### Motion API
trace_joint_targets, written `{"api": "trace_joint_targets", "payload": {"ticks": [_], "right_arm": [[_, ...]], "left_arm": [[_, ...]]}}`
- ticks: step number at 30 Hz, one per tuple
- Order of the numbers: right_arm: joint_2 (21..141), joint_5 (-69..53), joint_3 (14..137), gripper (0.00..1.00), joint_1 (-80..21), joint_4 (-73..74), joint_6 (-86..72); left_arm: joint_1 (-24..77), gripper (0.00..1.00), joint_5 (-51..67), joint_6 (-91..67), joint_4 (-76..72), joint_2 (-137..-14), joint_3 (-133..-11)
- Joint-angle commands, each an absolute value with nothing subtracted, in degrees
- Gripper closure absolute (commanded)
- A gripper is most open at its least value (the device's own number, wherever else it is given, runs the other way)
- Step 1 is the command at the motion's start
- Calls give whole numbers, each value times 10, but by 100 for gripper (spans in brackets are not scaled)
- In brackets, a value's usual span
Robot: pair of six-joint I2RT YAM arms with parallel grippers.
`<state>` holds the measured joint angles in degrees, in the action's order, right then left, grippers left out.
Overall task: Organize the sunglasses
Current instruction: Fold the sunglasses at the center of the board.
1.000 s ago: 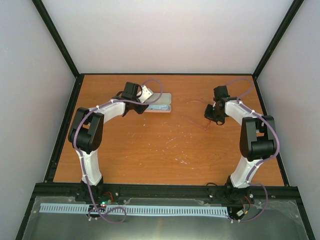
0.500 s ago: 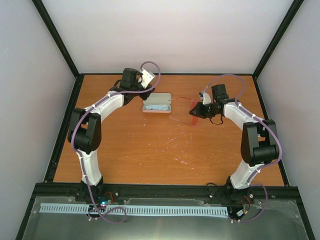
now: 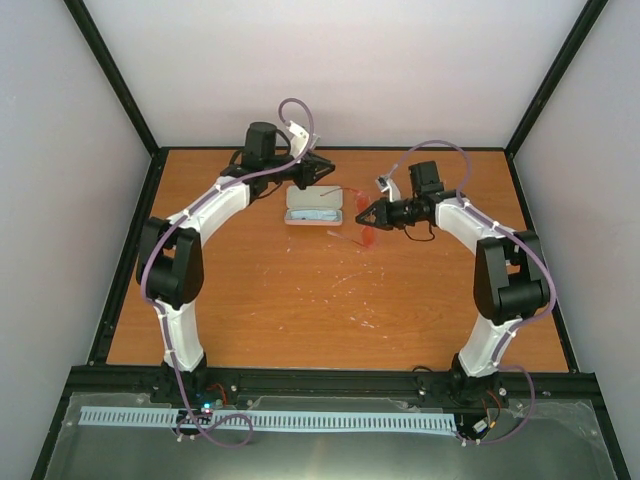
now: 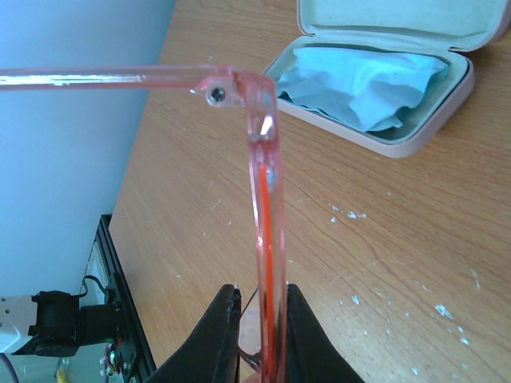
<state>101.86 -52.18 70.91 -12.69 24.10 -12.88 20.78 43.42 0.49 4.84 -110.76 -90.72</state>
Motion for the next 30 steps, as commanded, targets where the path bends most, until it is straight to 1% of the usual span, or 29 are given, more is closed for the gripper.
{"api": "trace_joint_targets", "payload": {"ticks": [1,4,13,23,27,30], "right_arm": [[1040,-544,739,97,-135,227,-128],[1049,-541,750,97,-150,226,-132],[1069,-525,785,97,-150,195,-168],[1081,-573,832,97,-150,112,-244],[1077,-603,843,97,-150,95,-260],[1075,-609,849,96,-148,114,-249]], "left_arm": [[225,78,473,-39,20,-1077,-920],[234,78,472,-42,17,-1073,-912],[261,80,476,-52,12,-1056,-877],[265,81,477,-47,3,-1057,-846],[266,80,472,-33,6,-1059,-831],[265,75,451,-16,23,-1061,-830]]}}
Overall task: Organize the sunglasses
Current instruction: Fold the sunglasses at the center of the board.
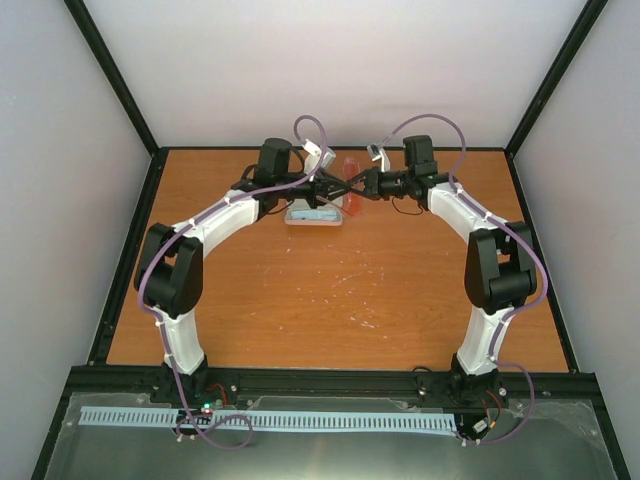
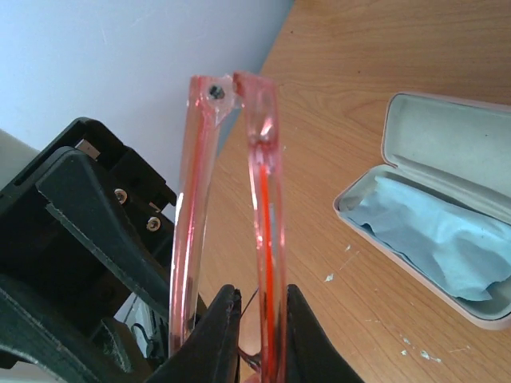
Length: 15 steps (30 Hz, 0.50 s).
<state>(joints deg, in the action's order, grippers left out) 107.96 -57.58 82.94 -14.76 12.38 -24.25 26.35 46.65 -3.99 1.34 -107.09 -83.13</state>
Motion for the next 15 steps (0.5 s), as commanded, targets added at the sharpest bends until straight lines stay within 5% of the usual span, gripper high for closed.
{"api": "trace_joint_targets", "payload": {"ticks": [1,8,15], "right_arm": [[1074,-607,850,96,-147,122,-244],[1051,-555,812,97,-97,146,-238],[1099,-538,865,97,-83,151,-244]], "left_arm": [[262,74,443,-13,27,-1059,-829],[159,69,410,-79,22,-1035,-791],[157,81,433,-38,29,-928,-666]]}}
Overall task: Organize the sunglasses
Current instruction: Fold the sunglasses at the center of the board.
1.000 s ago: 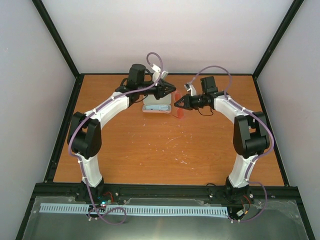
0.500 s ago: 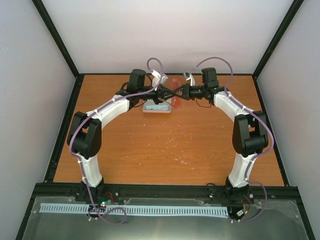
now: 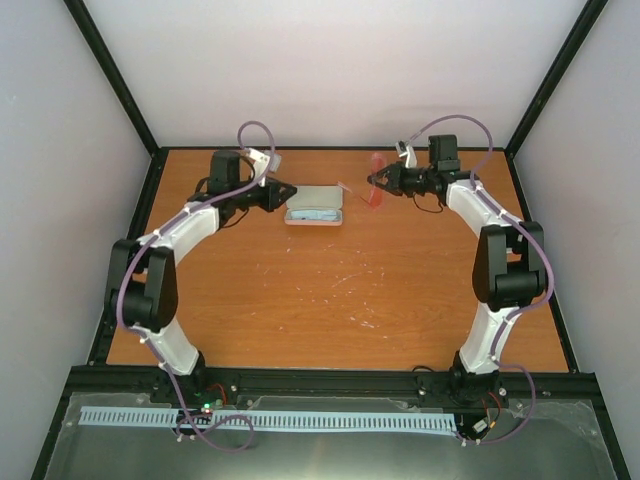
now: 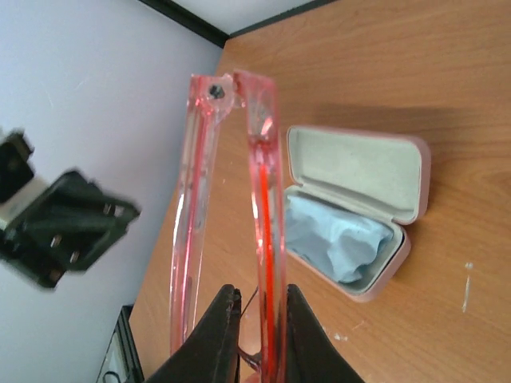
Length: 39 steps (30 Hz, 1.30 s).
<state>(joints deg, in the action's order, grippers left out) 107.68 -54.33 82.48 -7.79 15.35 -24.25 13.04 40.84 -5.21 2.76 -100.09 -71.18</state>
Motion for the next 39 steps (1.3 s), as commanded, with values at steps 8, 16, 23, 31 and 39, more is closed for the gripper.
{"api": "trace_joint_targets", "payload": {"ticks": [8,16,23,31,39], "right_arm": [[1159,-515,938,97,-100,197,-226],[1165,-513,949,97,-147,202,-227],[1143,-532,913,97,-178,194,-223],[1108,-569,874,97,-182,217,-192],[1101,-590,873,97,-183,227,-187]], "left_arm": [[224,85,447,10,46,-879,-646],[257,87,483,12,44,-942,-700],[258,86,485,0,22,-990,-743],[256,85,454,8,4,-1061,-790],[236,75,436,26,18,-1110,-817]]}}
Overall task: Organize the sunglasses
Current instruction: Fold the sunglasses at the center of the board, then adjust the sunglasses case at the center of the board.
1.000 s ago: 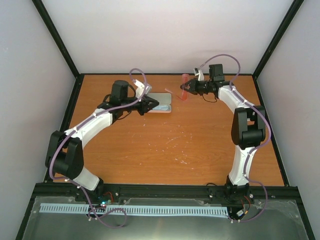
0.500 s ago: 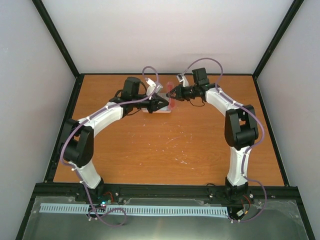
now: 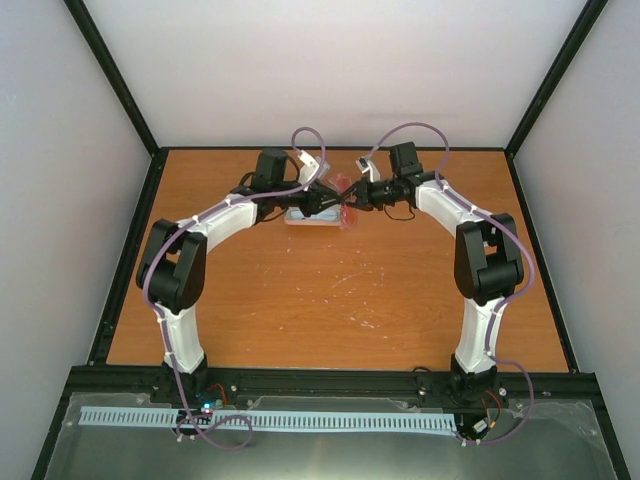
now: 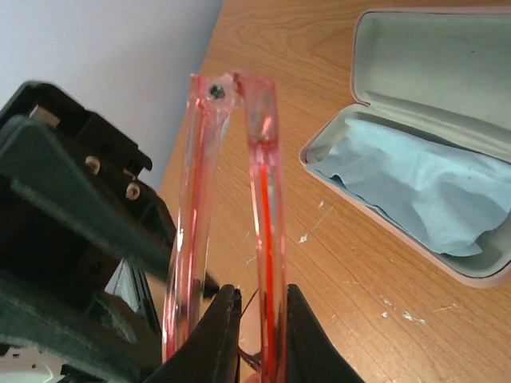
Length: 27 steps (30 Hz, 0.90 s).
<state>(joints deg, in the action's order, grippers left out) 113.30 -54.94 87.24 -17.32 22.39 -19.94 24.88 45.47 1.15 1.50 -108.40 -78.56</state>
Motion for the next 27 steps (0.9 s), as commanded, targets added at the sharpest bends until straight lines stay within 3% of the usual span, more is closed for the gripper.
{"api": "trace_joint_targets", "payload": {"ticks": [1,4,6,14,18,27], "right_arm": [[1101,-579,872,97,-183,231,-184],[1108,-541,861,97,-176,240,-189],[1115,-520,851,97,-170,234,-199],[1137,-477,852,97,-167,213,-228],[1144,-474,856,97,-166,213,-227],[1140,-471,846,97,-167,202,-225]], "left_arm": [[229,71,436,20,18,-1113,-825],[194,60,433,-2,17,-1113,-855],[168,58,427,-12,19,-1114,-880],[92,80,362,120,201,-1246,-1078],[84,82,334,181,294,-1325,-1183],[83,82,249,230,349,-1414,-1257]]}}
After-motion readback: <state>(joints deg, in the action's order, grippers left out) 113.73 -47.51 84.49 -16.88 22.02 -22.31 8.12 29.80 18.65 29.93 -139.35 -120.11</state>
